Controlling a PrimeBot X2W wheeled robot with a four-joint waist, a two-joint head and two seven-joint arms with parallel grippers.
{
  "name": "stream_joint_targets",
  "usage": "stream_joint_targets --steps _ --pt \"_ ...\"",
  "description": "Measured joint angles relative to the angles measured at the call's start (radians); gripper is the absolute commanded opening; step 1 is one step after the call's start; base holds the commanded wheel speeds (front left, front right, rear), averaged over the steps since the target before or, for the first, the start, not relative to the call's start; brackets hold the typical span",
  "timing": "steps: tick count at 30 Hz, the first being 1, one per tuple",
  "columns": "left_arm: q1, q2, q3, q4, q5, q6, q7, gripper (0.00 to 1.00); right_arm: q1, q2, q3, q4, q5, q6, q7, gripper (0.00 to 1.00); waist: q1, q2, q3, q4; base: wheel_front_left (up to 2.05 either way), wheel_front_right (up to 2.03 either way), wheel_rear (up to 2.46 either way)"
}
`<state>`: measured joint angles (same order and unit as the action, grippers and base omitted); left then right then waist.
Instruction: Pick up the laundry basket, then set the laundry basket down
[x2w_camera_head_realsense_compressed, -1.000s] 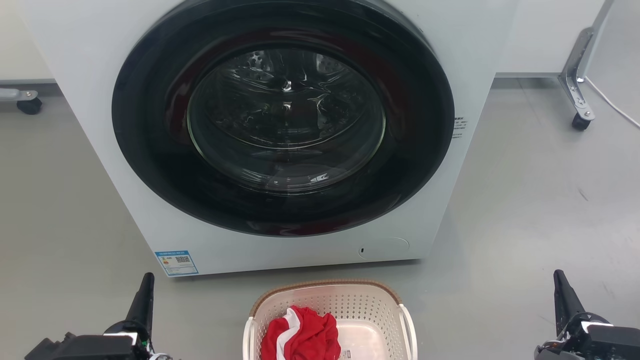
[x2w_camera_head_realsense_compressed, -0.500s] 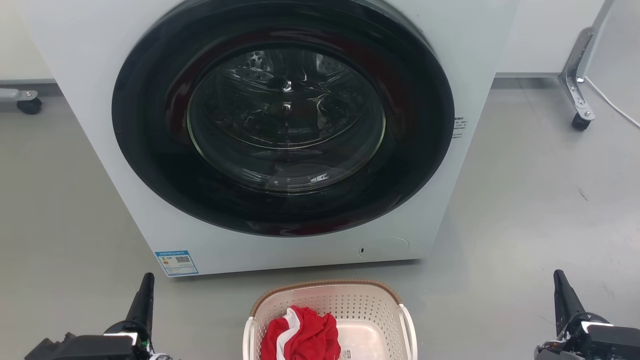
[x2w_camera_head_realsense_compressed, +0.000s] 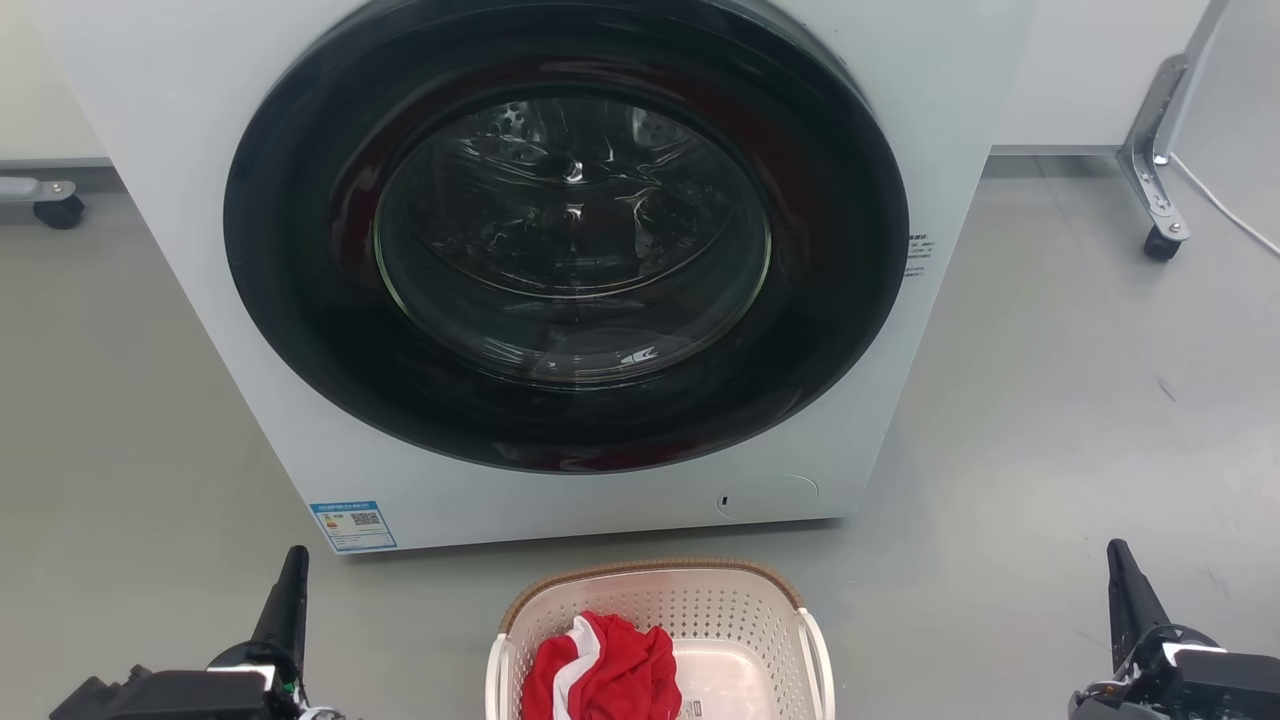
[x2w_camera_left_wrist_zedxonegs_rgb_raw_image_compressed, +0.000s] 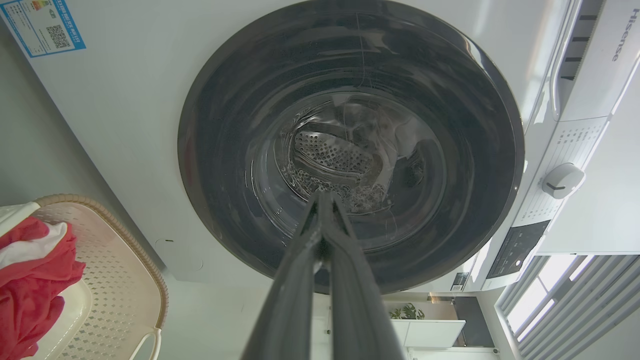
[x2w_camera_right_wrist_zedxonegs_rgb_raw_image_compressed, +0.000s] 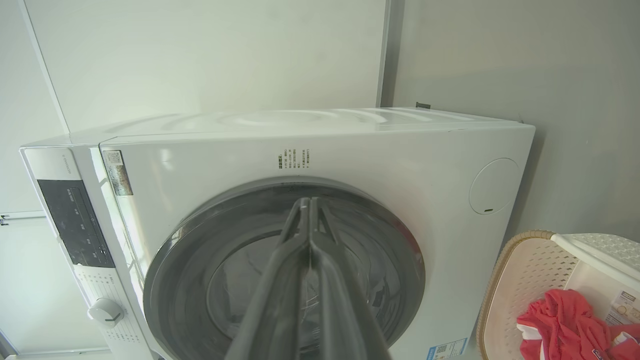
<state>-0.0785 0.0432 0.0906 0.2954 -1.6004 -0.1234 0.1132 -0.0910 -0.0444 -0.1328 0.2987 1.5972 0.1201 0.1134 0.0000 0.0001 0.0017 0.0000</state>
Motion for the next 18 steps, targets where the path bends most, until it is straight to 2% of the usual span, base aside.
stream_joint_targets --steps 18 --pt "0.0 0.0 0.0 0.0 0.0 0.0 0.0 0.0 0.0 0.0 0.0 0.0 0.0 0.0 0.0 0.0 0.0 0.0 0.0 0.0 0.0 0.0 0.0"
